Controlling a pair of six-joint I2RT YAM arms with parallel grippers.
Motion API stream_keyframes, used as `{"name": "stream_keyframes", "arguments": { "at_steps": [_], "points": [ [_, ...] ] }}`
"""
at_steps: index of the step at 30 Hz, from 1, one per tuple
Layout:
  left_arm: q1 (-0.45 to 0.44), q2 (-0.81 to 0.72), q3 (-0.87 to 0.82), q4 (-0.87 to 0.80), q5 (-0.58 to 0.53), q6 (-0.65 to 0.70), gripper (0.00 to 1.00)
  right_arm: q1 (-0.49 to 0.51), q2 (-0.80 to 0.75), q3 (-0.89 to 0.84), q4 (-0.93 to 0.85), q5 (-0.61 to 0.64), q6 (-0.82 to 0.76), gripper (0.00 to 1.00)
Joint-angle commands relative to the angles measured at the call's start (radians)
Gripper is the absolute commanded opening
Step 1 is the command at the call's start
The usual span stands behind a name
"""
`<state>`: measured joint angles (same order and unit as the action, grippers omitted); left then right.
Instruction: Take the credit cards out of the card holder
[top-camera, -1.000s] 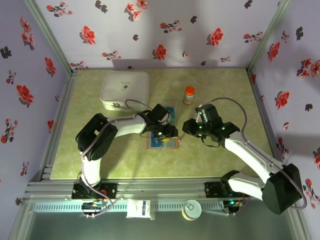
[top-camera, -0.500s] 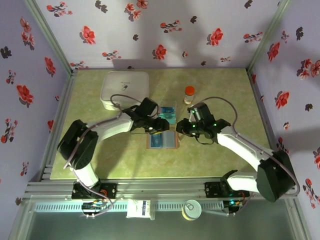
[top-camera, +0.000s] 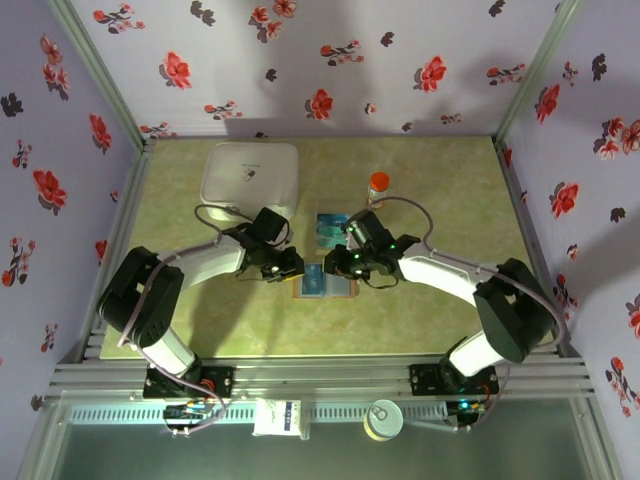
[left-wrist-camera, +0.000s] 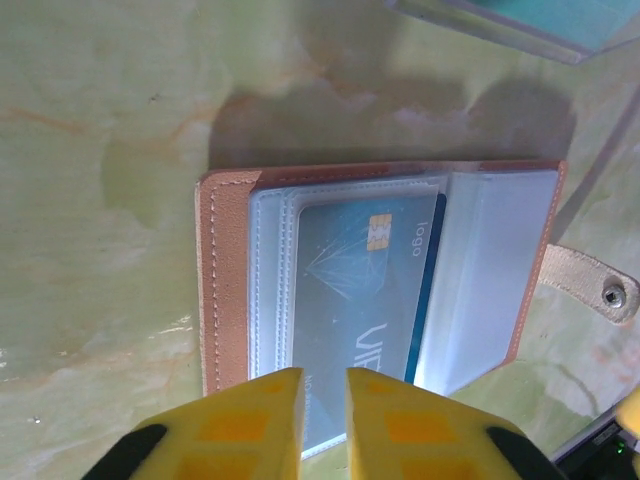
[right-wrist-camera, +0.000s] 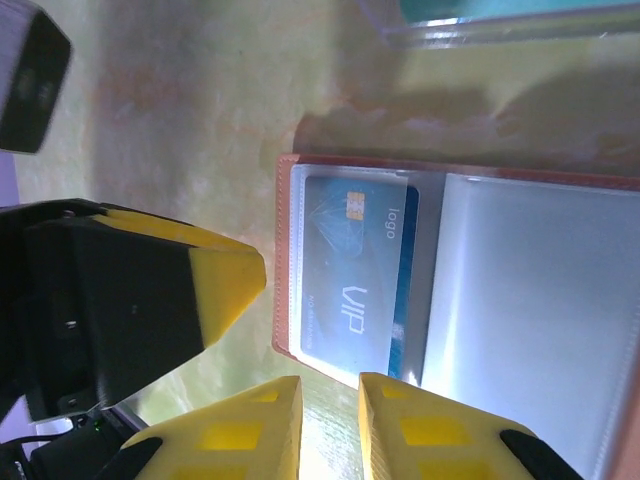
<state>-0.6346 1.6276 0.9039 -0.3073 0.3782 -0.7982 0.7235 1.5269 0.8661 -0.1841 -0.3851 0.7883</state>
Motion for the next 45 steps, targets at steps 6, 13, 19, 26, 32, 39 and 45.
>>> {"name": "stream_keyframes", "arguments": {
  "at_steps": [6,13,19,26,32,39,45],
  "points": [
    [0.007,0.058,-0.010,0.077,0.066,0.000,0.08,0.030,0.124,0.065,0.052,-0.042,0.019,0.25],
    [0.007,0.095,0.000,0.079,0.071,0.007,0.04,0.030,0.179,0.085,0.043,-0.028,0.005,0.25],
    [0.007,0.107,0.004,0.041,0.039,0.025,0.02,0.030,0.211,0.099,0.028,-0.013,-0.009,0.25],
    [0.009,0.108,-0.006,0.047,0.034,0.025,0.01,0.030,0.238,0.104,0.021,-0.001,-0.018,0.24],
    [0.010,0.086,-0.007,0.043,0.036,0.023,0.02,0.030,0.248,0.107,0.001,0.015,-0.029,0.24],
    [0.014,0.051,0.006,0.005,0.004,0.034,0.06,0.030,0.247,0.115,-0.026,0.033,-0.041,0.24],
    [0.016,0.092,0.014,0.008,0.011,0.044,0.06,0.029,0.245,0.125,-0.059,0.054,-0.057,0.24]
  ]
}}
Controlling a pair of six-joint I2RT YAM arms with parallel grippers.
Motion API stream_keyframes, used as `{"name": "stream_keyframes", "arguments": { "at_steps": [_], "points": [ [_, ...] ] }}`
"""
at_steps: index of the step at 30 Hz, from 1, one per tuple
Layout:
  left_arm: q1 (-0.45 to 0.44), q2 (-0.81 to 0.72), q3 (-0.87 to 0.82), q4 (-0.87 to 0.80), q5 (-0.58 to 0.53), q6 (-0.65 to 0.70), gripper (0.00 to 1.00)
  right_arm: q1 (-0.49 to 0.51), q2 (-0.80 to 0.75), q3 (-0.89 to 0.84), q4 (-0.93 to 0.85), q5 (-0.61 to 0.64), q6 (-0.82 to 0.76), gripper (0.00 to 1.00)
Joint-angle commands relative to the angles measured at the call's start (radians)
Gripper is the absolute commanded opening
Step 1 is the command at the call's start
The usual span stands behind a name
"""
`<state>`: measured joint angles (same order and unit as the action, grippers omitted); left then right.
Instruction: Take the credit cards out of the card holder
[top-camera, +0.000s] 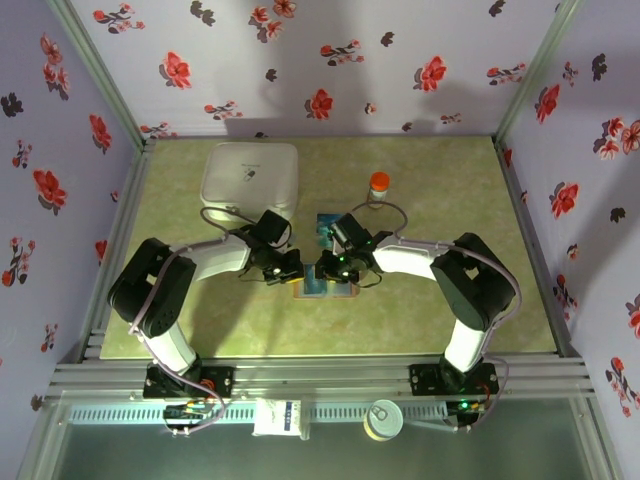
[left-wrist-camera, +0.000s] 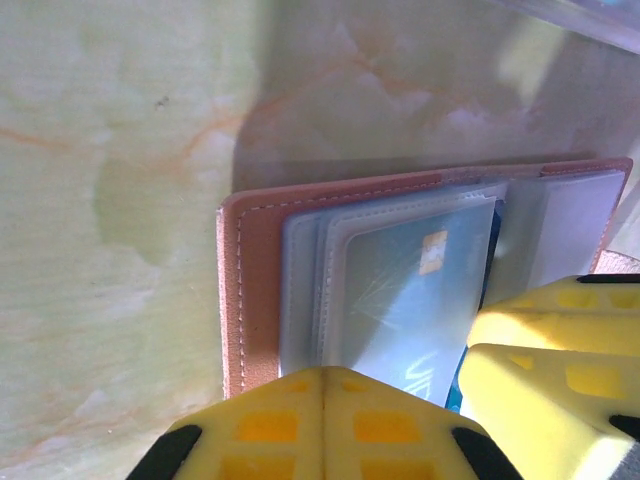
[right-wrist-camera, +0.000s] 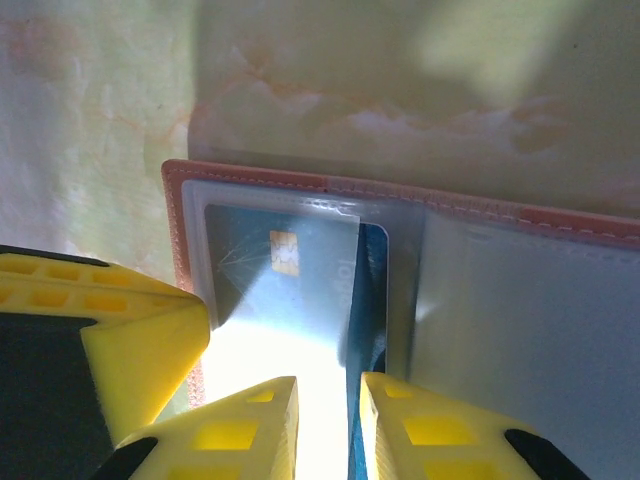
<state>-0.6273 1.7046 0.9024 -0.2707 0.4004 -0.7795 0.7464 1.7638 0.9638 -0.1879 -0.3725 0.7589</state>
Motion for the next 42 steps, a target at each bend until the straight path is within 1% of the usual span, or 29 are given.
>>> {"name": "stream_keyframes", "arguments": {
  "at_steps": [1,8,23,29,42],
  "points": [
    [0.008,0.021,0.014,-0.027,-0.006,0.026,0.06,0.006,0.008,0.028,-0.057,0.041,-0.029,0.24],
    [0.010,0.027,0.000,-0.026,-0.009,0.024,0.04,0.007,-0.008,0.031,-0.083,0.058,-0.036,0.24],
    [0.005,-0.063,0.052,-0.079,-0.017,0.020,0.05,0.007,-0.076,0.033,-0.108,0.050,-0.029,0.24],
    [-0.012,-0.062,0.065,-0.086,-0.017,0.018,0.04,0.006,-0.121,0.021,-0.113,0.067,-0.030,0.24],
    [-0.035,-0.021,0.087,-0.068,-0.026,0.012,0.02,0.006,-0.156,0.014,-0.123,0.066,-0.033,0.24]
  ]
}}
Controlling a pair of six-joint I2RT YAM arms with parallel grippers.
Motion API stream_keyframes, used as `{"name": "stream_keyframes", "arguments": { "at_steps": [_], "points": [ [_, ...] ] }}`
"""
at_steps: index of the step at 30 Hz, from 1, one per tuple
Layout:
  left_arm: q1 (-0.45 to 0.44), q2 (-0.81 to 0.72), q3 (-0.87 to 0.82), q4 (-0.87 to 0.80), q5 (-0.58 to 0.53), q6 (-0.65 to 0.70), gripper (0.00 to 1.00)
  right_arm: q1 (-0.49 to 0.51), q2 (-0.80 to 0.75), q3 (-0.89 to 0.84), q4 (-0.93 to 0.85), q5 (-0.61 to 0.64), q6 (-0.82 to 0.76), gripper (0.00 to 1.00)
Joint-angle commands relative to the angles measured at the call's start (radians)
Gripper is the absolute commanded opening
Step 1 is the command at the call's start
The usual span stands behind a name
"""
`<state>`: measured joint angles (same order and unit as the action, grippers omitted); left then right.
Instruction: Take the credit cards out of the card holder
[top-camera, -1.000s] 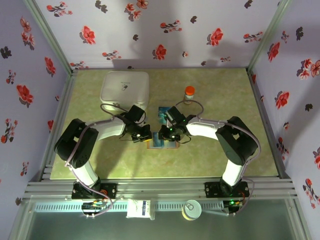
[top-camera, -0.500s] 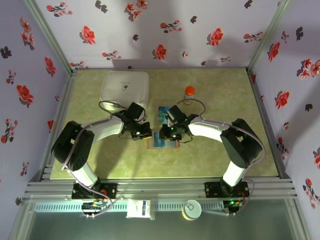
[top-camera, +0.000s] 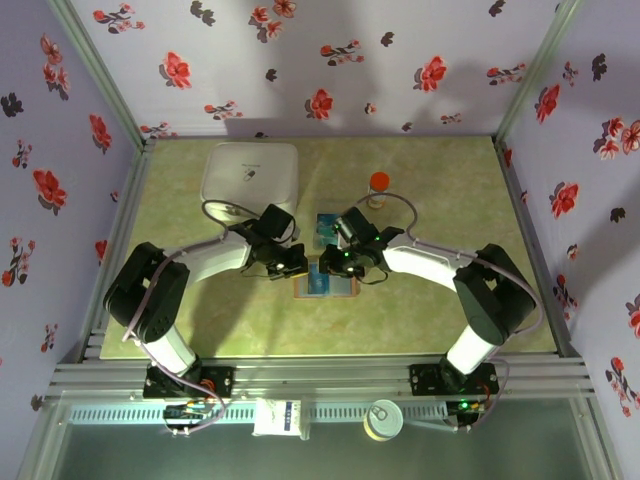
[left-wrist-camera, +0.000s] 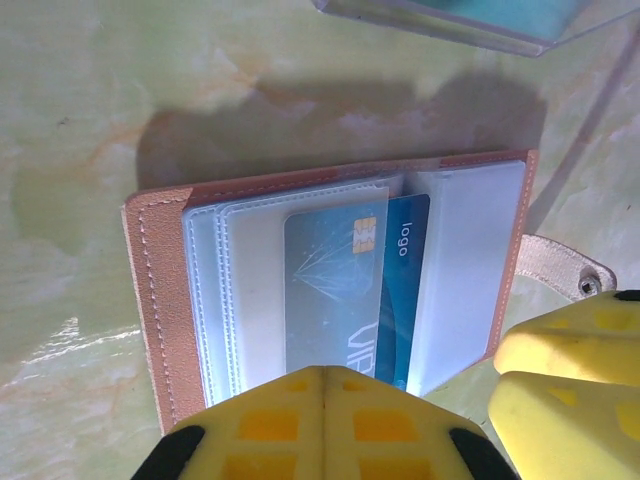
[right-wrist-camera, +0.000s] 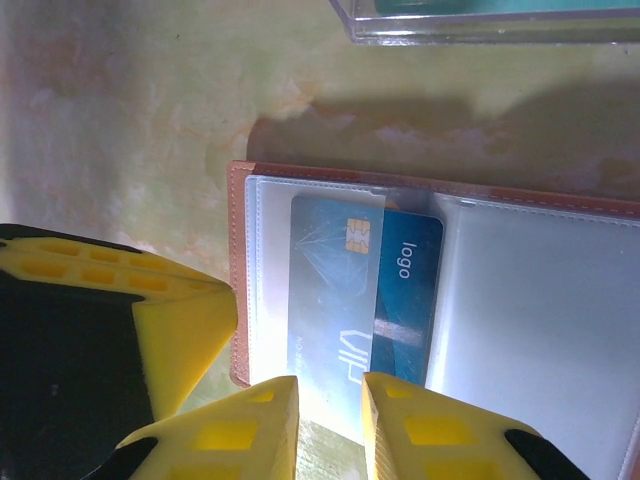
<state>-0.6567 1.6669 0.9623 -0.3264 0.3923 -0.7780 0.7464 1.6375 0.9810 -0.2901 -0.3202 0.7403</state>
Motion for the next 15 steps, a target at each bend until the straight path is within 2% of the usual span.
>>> {"name": "stream_keyframes", "arguments": {
  "at_steps": [1,15],
  "points": [
    [-0.008,0.023,0.027,-0.012,-0.018,0.012,0.02,0.005,-0.030,-0.003,-0.020,0.013,-0.012,0.24],
    [-0.015,0.046,0.033,-0.029,-0.044,0.021,0.00,-0.016,-0.034,-0.026,0.017,-0.025,-0.010,0.24]
  ]
}}
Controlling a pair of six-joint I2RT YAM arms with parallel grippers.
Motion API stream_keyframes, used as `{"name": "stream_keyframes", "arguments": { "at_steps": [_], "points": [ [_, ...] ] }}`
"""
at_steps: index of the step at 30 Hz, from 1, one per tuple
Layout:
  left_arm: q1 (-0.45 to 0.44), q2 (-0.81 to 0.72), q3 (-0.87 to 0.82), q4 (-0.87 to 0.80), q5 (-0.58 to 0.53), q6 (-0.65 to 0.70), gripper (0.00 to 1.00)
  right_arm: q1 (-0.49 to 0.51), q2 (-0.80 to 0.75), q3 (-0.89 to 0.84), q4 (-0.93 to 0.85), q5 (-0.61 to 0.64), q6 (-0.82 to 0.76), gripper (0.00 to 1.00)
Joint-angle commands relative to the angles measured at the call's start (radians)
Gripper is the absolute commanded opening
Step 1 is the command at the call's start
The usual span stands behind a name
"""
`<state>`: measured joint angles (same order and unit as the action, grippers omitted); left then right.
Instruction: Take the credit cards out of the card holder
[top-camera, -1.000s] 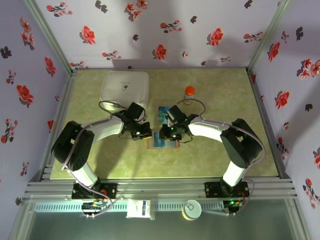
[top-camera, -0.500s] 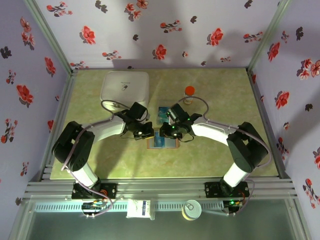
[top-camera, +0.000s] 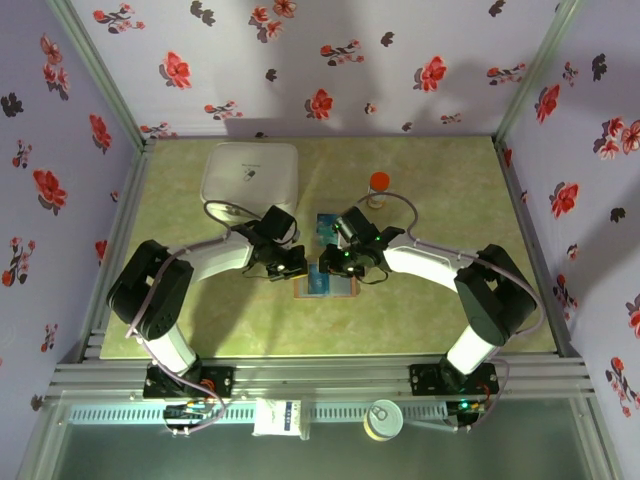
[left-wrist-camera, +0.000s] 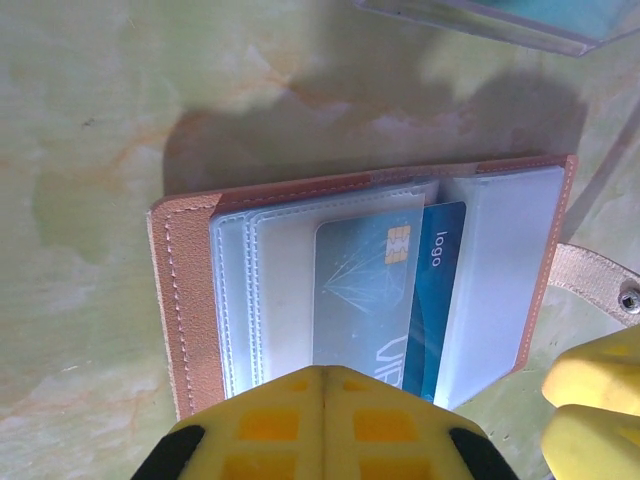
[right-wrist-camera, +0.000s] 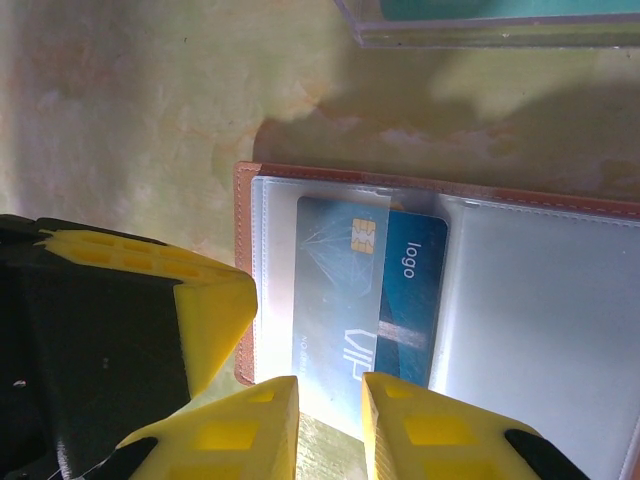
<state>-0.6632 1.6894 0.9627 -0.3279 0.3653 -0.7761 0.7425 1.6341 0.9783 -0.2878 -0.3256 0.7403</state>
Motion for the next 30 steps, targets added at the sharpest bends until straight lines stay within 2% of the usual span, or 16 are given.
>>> {"name": "stream_keyframes", "arguments": {
  "at_steps": [1,11,30],
  "points": [
    [-0.010,0.028,0.039,-0.031,-0.016,0.021,0.00,-0.016,-0.034,-0.034,0.029,-0.030,-0.006,0.24],
    [-0.018,0.065,0.068,-0.053,-0.020,0.026,0.00,-0.060,0.002,-0.067,0.112,-0.110,0.013,0.24],
    [-0.017,0.092,0.043,-0.071,-0.032,0.039,0.00,-0.072,0.085,-0.092,0.138,-0.151,0.017,0.24]
  ]
}}
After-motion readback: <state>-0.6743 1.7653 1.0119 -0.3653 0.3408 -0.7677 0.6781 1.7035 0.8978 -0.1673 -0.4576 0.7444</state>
